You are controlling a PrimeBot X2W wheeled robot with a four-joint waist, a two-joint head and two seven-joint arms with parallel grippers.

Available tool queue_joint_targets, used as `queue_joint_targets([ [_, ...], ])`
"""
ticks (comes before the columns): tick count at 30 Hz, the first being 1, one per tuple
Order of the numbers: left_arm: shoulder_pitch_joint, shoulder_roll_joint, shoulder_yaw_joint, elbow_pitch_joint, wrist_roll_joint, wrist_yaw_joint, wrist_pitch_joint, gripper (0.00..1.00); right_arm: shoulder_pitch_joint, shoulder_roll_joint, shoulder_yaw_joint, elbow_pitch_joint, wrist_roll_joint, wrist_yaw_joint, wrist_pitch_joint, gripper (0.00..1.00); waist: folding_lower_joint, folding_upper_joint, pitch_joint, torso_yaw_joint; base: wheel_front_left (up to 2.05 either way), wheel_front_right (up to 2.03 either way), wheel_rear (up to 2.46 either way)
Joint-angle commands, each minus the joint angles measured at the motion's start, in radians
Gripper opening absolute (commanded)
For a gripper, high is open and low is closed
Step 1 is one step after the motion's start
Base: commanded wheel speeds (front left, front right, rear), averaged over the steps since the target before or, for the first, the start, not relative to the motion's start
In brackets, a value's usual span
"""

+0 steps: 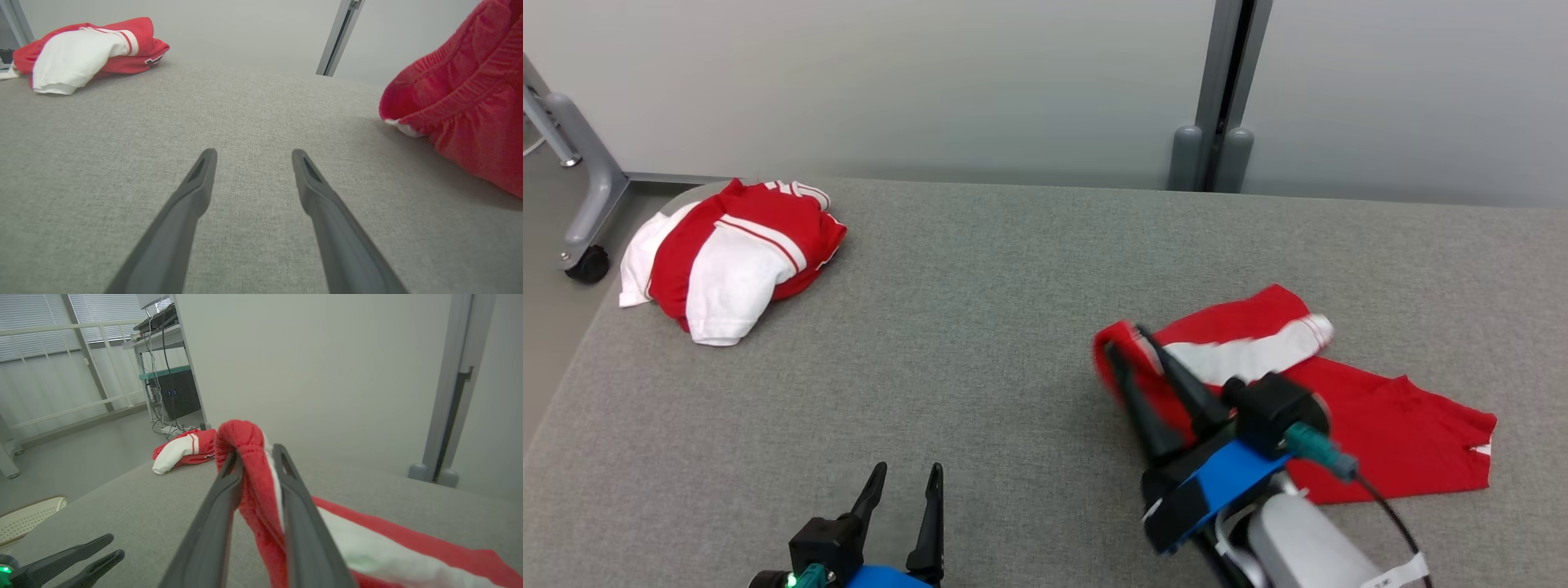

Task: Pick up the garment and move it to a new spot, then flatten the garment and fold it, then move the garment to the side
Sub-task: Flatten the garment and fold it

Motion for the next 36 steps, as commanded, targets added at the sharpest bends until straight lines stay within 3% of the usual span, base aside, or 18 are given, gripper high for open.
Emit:
queue_joint_targets([
  [1, -0.014, -0.001, 0.009, 0.000, 0.004, 0.004, -0.005, 1.00, 0.030, 0.005, 0.117, 0.022, 0.062, 0.000, -0.006, 1.00, 0.0000, 0.0000, 0.012, 0.020, 0.00, 0.00, 0.00],
  [5, -0.018, 0.000, 0.021, 0.000, 0.009, 0.005, -0.005, 1.00, 0.050, 0.003, 0.205, 0.011, 0.126, 0.000, -0.006, 1.00, 0.0000, 0.0000, 0.012, 0.021, 0.00, 0.00, 0.00],
  [7, -0.017, -0.001, 0.036, -0.002, 0.013, 0.008, -0.005, 1.00, 0.059, 0.002, 0.197, 0.006, 0.132, 0.000, -0.007, 1.00, 0.0000, 0.0000, 0.007, 0.011, 0.00, 0.00, 0.00],
  [11, -0.010, -0.001, 0.062, -0.013, 0.022, 0.014, -0.005, 1.00, 0.087, 0.004, 0.108, 0.001, 0.081, 0.000, -0.007, 1.00, 0.0000, 0.0000, -0.010, -0.020, 0.00, 0.00, 0.00],
  [21, 0.007, 0.000, 0.113, -0.033, 0.032, 0.038, -0.005, 1.00, 0.213, 0.002, -0.225, -0.023, -0.068, 0.000, -0.007, 1.00, 0.0000, 0.0000, -0.048, -0.104, 0.00, 0.00, 0.00],
  [28, 0.048, -0.001, 0.137, -0.039, 0.046, 0.045, -0.005, 1.00, 0.286, 0.000, -0.310, 0.009, -0.140, 0.000, -0.007, 1.00, 0.0000, 0.0000, -0.067, -0.141, 0.00, 0.00, 0.00],
  [36, 0.071, -0.001, 0.107, -0.044, 0.014, 0.033, -0.005, 1.00, 0.325, 0.005, -0.315, 0.030, -0.135, 0.000, -0.007, 1.00, 0.0000, 0.0000, -0.078, -0.142, 0.00, 0.00, 0.00],
])
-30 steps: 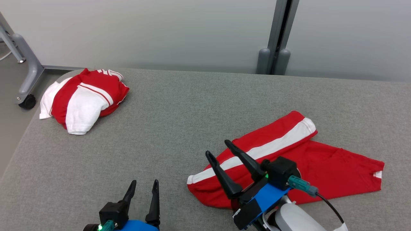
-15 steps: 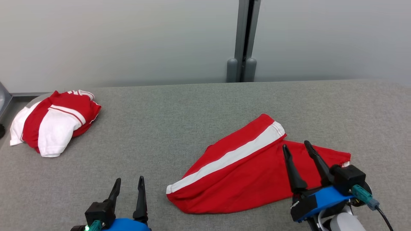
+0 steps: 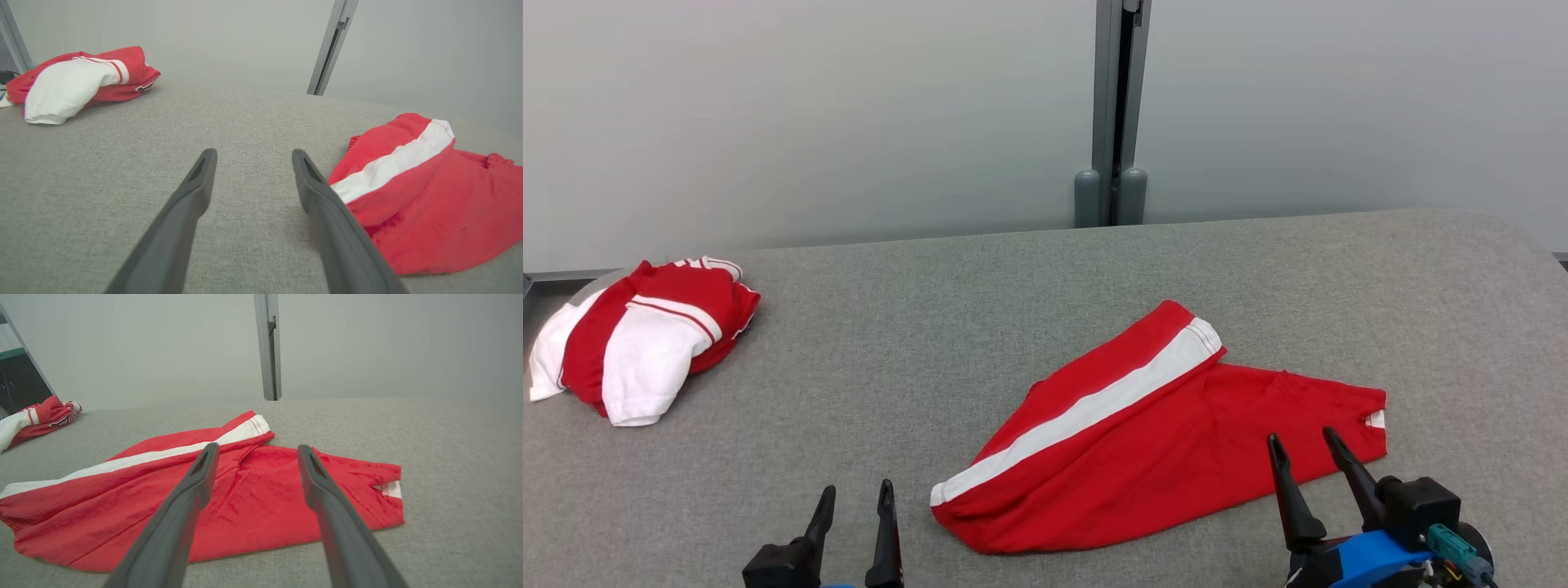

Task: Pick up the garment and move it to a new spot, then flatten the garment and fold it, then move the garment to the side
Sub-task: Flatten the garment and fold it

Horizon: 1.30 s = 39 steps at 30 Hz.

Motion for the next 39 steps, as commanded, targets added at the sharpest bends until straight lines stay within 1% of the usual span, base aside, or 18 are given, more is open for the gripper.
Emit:
queue_joint_targets([
  [1, 0.007, 0.000, -0.013, -0.003, -0.015, -0.012, -0.005, 1.00, 0.007, 0.002, 0.004, -0.001, 0.006, 0.000, -0.005, 1.00, 0.0000, 0.0000, 0.000, 0.001, 0.00, 0.00, 0.00],
  [3, -0.001, 0.000, -0.028, 0.002, -0.045, -0.031, -0.005, 1.00, 0.001, 0.001, 0.011, -0.001, 0.011, 0.000, -0.005, 1.00, 0.0000, 0.0000, 0.001, 0.003, 0.00, 0.00, 0.00],
  [6, -0.018, 0.000, -0.080, 0.030, -0.135, -0.077, -0.005, 1.00, -0.009, 0.001, 0.021, 0.002, 0.017, 0.000, -0.005, 1.00, 0.0000, 0.0000, 0.004, 0.004, 0.00, 0.00, 0.00],
  [9, -0.044, 0.000, -0.132, 0.064, -0.215, -0.100, -0.005, 1.00, -0.015, 0.001, 0.031, 0.005, 0.025, 0.000, -0.005, 1.00, 0.0000, 0.0000, 0.010, 0.004, 0.00, 0.00, 0.00],
  [13, -0.076, 0.000, -0.207, 0.124, -0.314, -0.108, -0.005, 1.00, -0.016, 0.001, 0.048, 0.008, 0.038, 0.000, -0.005, 1.00, 0.0000, 0.0000, 0.019, -0.002, 0.00, 0.00, 0.00],
  [15, -0.091, -0.001, -0.260, 0.148, -0.378, -0.109, -0.005, 1.00, -0.017, 0.001, 0.056, 0.009, 0.039, 0.000, -0.005, 1.00, 0.0000, 0.0000, 0.023, -0.007, 0.00, 0.00, 0.00],
  [20, -0.131, 0.008, -0.324, 0.187, -0.494, -0.107, -0.005, 1.00, -0.022, 0.001, 0.065, 0.010, 0.045, 0.000, -0.005, 1.00, 0.0000, 0.0000, 0.033, -0.017, 0.00, 0.00, 0.00],
  [24, -0.155, 0.031, -0.337, 0.207, -0.542, -0.107, -0.005, 1.00, -0.023, 0.001, 0.066, 0.010, 0.043, 0.000, -0.005, 1.00, 0.0000, 0.0000, 0.040, -0.020, 0.00, 0.00, 0.00],
  [30, -0.152, 0.038, -0.291, 0.196, -0.569, -0.107, -0.005, 1.00, -0.022, 0.001, 0.071, 0.013, 0.045, 0.000, -0.005, 1.00, 0.0000, 0.0000, 0.044, -0.025, 0.00, 0.00, 0.00],
  [35, -0.147, 0.038, -0.314, 0.194, -0.632, -0.107, -0.005, 1.00, -0.030, 0.001, 0.078, 0.015, 0.049, 0.000, -0.005, 1.00, 0.0000, 0.0000, 0.051, -0.029, 0.00, 0.00, 0.00],
  [39, -0.163, 0.054, -0.334, 0.176, -0.703, -0.107, -0.005, 1.00, -0.035, -0.001, 0.083, 0.015, 0.055, 0.000, -0.005, 1.00, 0.0000, 0.0000, 0.063, -0.033, 0.00, 0.00, 0.00],
])
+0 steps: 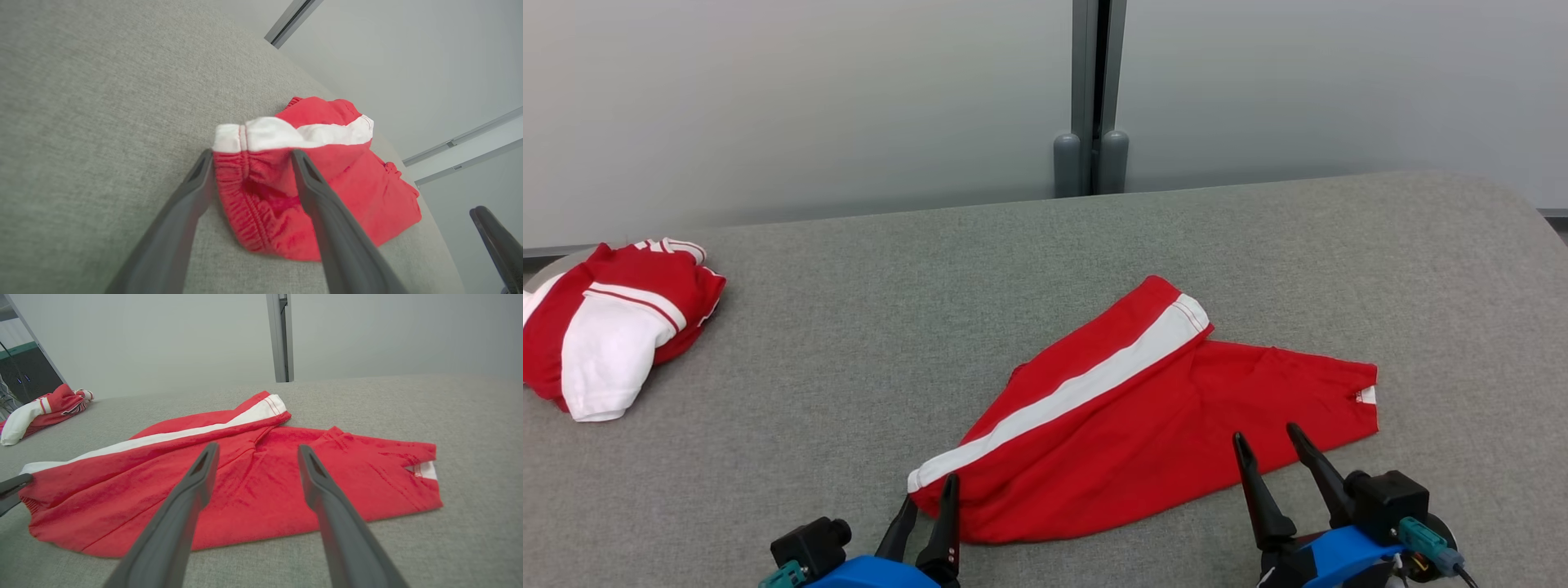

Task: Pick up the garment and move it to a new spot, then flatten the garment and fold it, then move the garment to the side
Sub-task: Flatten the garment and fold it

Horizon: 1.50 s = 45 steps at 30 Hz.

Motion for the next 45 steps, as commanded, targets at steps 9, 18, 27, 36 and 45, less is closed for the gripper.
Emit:
queue_joint_targets([
  [9, -0.025, 0.065, -0.096, -0.120, -0.123, -0.003, -0.005, 1.00, -0.019, -0.012, 0.013, -0.002, 0.015, 0.000, -0.005, 1.00, -0.0001, 0.0000, 0.024, -0.003, 0.00, 0.00, 0.00],
  [18, -0.016, 0.110, -0.172, -0.155, -0.156, -0.003, -0.005, 1.00, -0.025, -0.012, 0.022, 0.003, 0.025, 0.000, -0.005, 1.00, -0.0001, 0.0000, 0.025, 0.011, 0.00, 0.00, 0.00],
  [27, -0.044, 0.135, -0.208, -0.177, -0.194, -0.003, -0.005, 0.76, -0.033, -0.012, 0.038, 0.009, 0.034, 0.000, -0.005, 1.00, -0.0001, 0.0000, 0.026, 0.022, 0.00, 0.00, 0.00],
  [36, -0.030, 0.117, -0.191, -0.201, -0.159, -0.003, -0.005, 0.00, -0.037, -0.026, 0.045, 0.014, 0.046, 0.000, -0.005, 1.00, -0.0001, 0.0000, 0.027, 0.031, 0.00, 0.00, 0.00],
  [45, -0.028, 0.104, -0.169, -0.231, -0.080, -0.003, -0.005, 0.00, -0.181, -0.070, 0.013, 0.105, 0.110, 0.000, 0.007, 1.00, -0.0001, 0.0000, 0.056, 0.095, 0.00, 0.00, 0.00],
])
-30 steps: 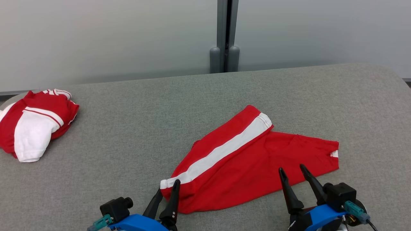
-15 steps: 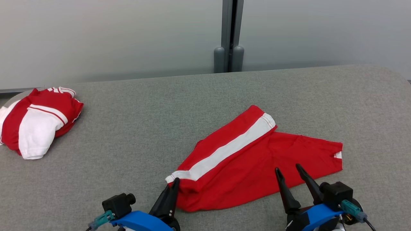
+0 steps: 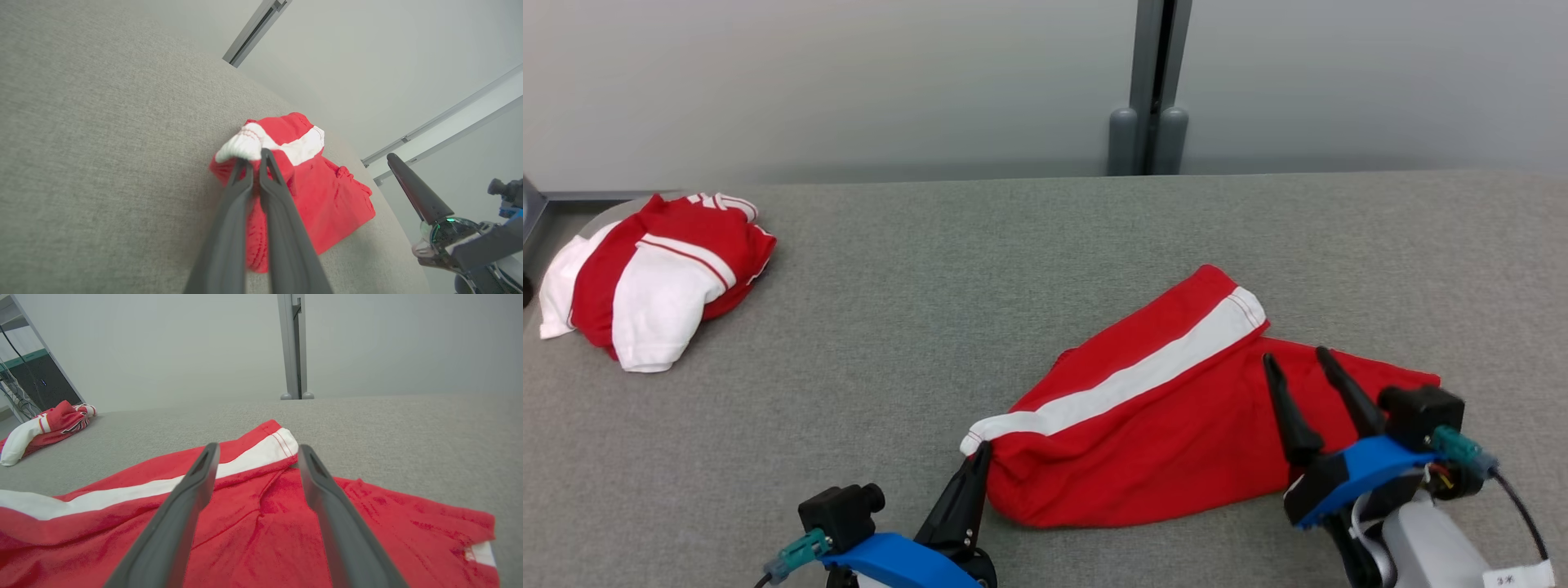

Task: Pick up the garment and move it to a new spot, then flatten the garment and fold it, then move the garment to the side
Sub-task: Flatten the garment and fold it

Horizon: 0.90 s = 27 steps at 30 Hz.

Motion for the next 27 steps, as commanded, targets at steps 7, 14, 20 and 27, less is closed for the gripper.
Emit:
queue_joint_targets([
  [7, -0.029, -0.017, -0.038, -0.011, 0.035, -0.003, -0.005, 0.00, -0.219, -0.040, -0.076, 0.215, 0.048, 0.000, 0.078, 1.00, 0.0000, 0.0000, 0.075, 0.087, 0.00, 0.00, 0.00],
  [14, -0.065, -0.038, -0.063, -0.012, 0.042, -0.003, -0.005, 0.00, -0.348, -0.063, -0.090, 0.360, 0.013, 0.000, 0.073, 1.00, 0.0000, 0.0000, 0.139, 0.121, 0.00, 0.00, 0.00],
  [20, -0.097, -0.047, -0.075, -0.008, 0.052, -0.003, -0.005, 0.00, -0.422, -0.088, -0.015, 0.428, -0.017, 0.000, 0.067, 1.00, 0.0000, 0.0000, 0.180, 0.126, 0.00, 0.00, 0.00],
  [27, -0.116, -0.051, -0.066, -0.004, 0.048, -0.003, -0.005, 0.00, -0.448, -0.105, 0.064, 0.466, 0.014, 0.000, 0.046, 0.00, 0.0000, 0.0000, 0.192, 0.121, 0.00, 0.00, 0.00],
])
